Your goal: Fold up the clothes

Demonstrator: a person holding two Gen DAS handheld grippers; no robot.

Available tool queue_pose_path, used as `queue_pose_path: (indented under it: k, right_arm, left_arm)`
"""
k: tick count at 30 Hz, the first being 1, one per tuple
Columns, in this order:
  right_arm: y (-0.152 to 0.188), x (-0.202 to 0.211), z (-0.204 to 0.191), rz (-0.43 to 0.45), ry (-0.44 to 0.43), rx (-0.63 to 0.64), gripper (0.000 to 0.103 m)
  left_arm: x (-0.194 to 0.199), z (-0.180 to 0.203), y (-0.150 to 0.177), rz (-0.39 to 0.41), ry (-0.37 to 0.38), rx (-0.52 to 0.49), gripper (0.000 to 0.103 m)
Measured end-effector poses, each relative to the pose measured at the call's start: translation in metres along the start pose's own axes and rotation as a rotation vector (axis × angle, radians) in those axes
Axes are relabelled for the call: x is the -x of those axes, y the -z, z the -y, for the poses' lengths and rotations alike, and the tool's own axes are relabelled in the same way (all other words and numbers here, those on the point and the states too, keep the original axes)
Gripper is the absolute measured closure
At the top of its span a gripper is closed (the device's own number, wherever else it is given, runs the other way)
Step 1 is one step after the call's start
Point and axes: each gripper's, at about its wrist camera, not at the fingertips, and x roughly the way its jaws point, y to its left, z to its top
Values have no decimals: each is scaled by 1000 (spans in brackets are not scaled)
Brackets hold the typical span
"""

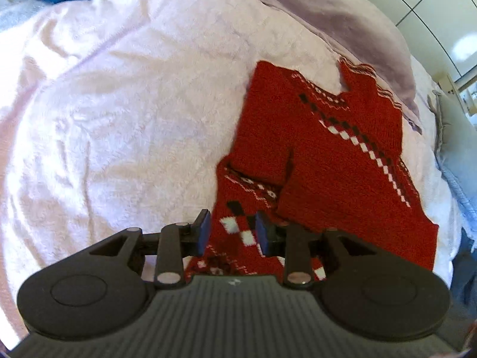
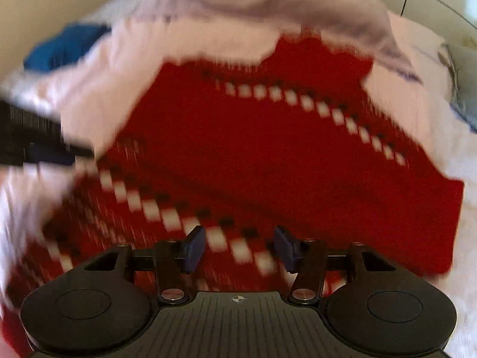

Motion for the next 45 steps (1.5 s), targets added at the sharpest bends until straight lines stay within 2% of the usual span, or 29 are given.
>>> queue_pose_path:
  k: [4,6,9,10,11,12,13,14,16,18,22,24,25,28,32,33,34,35,37,39,42,45]
  right_arm:
    - [25,3,61,-52,32,-196,49]
    - [35,12,85,-61,45,-303,49]
    - [43,17,121,-72,84,-445,49]
    - [46,18,131,-72,86,-488,49]
    - [49,20,139,-66,71,-529,49]
    - [51,22,145,-58,58,-565,49]
    - [52,25,150,-50,51,-591,49]
    - [53,26,151,-44,49,-606,49]
    - [52,25,148,-39,58,-606,49]
    - [50,24,145,-39,71,-591,49]
    - [46,22,142,-29,100,-571,49]
    - [39,25,138,11,135,-538,49]
    - [34,29,136,42,160,-511,49]
    - [18,30,134,108,257,-409,49]
    - [11,1,140,71,319,-274,49]
    - [12,-6,141,63,329,-242,54]
    - [15,-8,143,75,336,-211,66]
    - [18,-4,144,102,336,-187,86]
    - [23,-1,148,133,371,-164,87]
    - [31,-5,151,87,389,-161,87]
    - [41,-9,160,38,359,-226,87]
    - [42,-14,164,6,331,-213,87]
  left_arm:
    - [-16,16,-6,-13,59,-25,72]
    - [-29,27,-13,-25,100,-37,61]
    - [-55,43,-18,-47,101,-65,60]
    - [-63,48,-20,-59,97,-75,63]
    - [-70,52,-20,-70,93,-88,73]
    - [-73,56,-21,-84,105,-110,87]
    - [-71,62,-23,-98,130,-138,96]
    - [-60,69,-26,-63,159,-178,96]
    - [-32,81,-32,34,218,-263,97]
    - [-3,88,-45,168,224,-345,96]
    - [-13,62,-69,229,46,-321,96]
    - [-32,44,-74,177,-5,-271,96]
    - [-39,38,-73,152,-5,-241,96]
    - [-44,35,-67,153,-10,-236,96]
    - [-35,31,-71,175,4,-220,96]
    - [-31,29,-74,184,14,-213,96]
    - [-25,30,-75,198,24,-220,96]
    - [-22,29,-75,202,24,-233,96]
    - [-21,27,-72,191,9,-257,96]
    - [-31,20,-65,146,-33,-240,96]
    - [-39,11,-57,124,-51,-194,96]
    - [-49,9,-54,100,-62,-211,95]
